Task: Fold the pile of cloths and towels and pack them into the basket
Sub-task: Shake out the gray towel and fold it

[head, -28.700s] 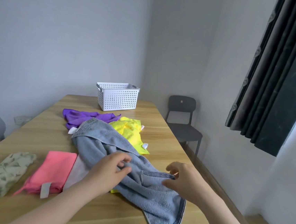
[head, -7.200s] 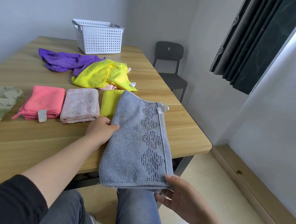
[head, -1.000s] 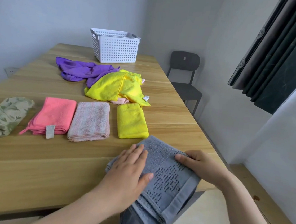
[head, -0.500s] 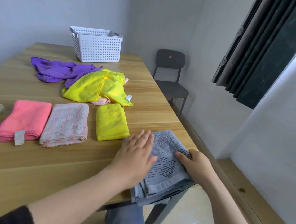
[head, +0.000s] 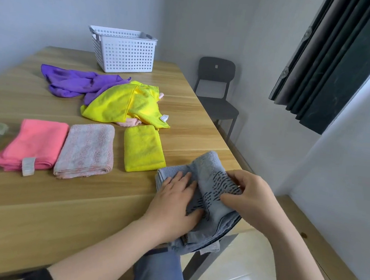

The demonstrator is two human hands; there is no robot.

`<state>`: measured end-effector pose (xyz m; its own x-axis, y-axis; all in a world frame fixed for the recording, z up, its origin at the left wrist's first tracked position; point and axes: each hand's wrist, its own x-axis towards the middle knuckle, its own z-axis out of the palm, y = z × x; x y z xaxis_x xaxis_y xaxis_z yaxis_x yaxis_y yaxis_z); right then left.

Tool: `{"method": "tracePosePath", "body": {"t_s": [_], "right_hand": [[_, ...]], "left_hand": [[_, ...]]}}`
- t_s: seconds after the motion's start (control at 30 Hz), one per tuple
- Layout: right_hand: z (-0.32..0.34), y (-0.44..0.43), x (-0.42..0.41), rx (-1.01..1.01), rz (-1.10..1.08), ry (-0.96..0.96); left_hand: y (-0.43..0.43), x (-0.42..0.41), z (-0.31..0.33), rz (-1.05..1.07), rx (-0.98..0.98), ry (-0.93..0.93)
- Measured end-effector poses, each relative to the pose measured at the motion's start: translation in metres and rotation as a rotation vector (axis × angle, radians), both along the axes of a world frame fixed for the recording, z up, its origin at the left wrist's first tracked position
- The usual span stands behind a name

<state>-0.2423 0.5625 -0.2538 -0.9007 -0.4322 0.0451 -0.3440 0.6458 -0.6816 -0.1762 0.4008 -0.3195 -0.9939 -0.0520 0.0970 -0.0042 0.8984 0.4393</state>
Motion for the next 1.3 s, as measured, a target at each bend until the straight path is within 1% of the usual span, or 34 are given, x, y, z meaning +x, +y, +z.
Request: {"method": "tracePosePath", "body": {"t_s": [0.07,0.1,0.13,0.17,0.23,0.33,0.4,0.43,0.5,0.53,0.6,0.7,0.73,0.8,0.87,1.03,1.1,1.13,1.17,1.2,1.23,1.3], "right_hand": [[0.001,0.002,0.002,-0.007,-0.017,0.023],[0.001,0.002,0.003,-0.006,-0.022,0.027],[0.001,0.001,0.005,-0.005,-0.02,0.028],[0.001,-0.001,0.007,-0.003,-0.014,0.028],[0.002,-0.008,0.013,0.004,0.026,0.036],[0.005,-0.015,0.025,0.004,0.151,0.068],[0.006,-0.017,0.035,0.048,0.227,0.092],[0.006,-0.018,0.039,0.076,0.251,0.11],[0.002,-0.02,0.043,0.094,0.264,0.124],[-0.001,-0.021,0.045,0.082,0.267,0.116],[-0.007,-0.022,0.049,0.066,0.274,0.088],[-0.014,-0.024,0.055,0.079,0.288,0.08],[-0.016,-0.023,0.056,0.086,0.287,0.088],[-0.018,-0.021,0.057,0.084,0.286,0.093],[-0.021,-0.019,0.058,0.065,0.302,0.068],[-0.033,-0.02,0.067,-0.01,0.361,0.066],[-0.035,-0.019,0.069,-0.01,0.399,0.069],[-0.037,-0.018,0.07,0.003,0.414,0.076],[-0.038,-0.017,0.071,0.017,0.429,0.089],[-0.04,-0.016,0.071,0.026,0.445,0.097],[-0.042,-0.014,0.071,0.03,0.458,0.093],[-0.044,-0.01,0.07,-0.006,0.47,0.027]], "left_hand": [[-0.009,0.008,0.005,0.038,0.225,0.175],[-0.013,0.011,0.006,0.064,0.289,0.258],[-0.016,0.014,0.007,0.089,0.326,0.298],[-0.017,0.016,0.007,0.111,0.372,0.28],[-0.02,0.013,0.005,0.18,0.525,0.147],[-0.028,0.003,0.012,0.298,0.911,-0.003],[-0.034,-0.001,0.022,0.357,1.174,-0.121],[-0.038,-0.003,0.027,0.367,1.27,-0.188],[-0.045,-0.006,0.035,0.357,1.34,-0.284],[-0.048,-0.008,0.038,0.344,1.328,-0.291],[-0.053,-0.015,0.042,0.36,1.255,-0.235],[-0.062,-0.03,0.04,0.491,1.072,-0.122],[-0.064,-0.034,0.037,0.518,1.053,-0.107],[-0.065,-0.035,0.035,0.556,1.122,-0.089],[-0.066,-0.032,0.029,0.602,1.242,-0.083],[-0.066,-0.02,0.019,0.534,1.502,0.009],[-0.067,-0.016,0.019,0.523,1.558,0.036],[-0.065,-0.015,0.018,0.519,1.553,0.044],[-0.064,-0.015,0.017,0.521,1.511,0.055],[-0.063,-0.014,0.016,0.533,1.399,0.075],[-0.062,-0.012,0.016,0.546,1.218,0.109],[-0.06,-0.007,0.018,0.532,0.728,0.223]]}}
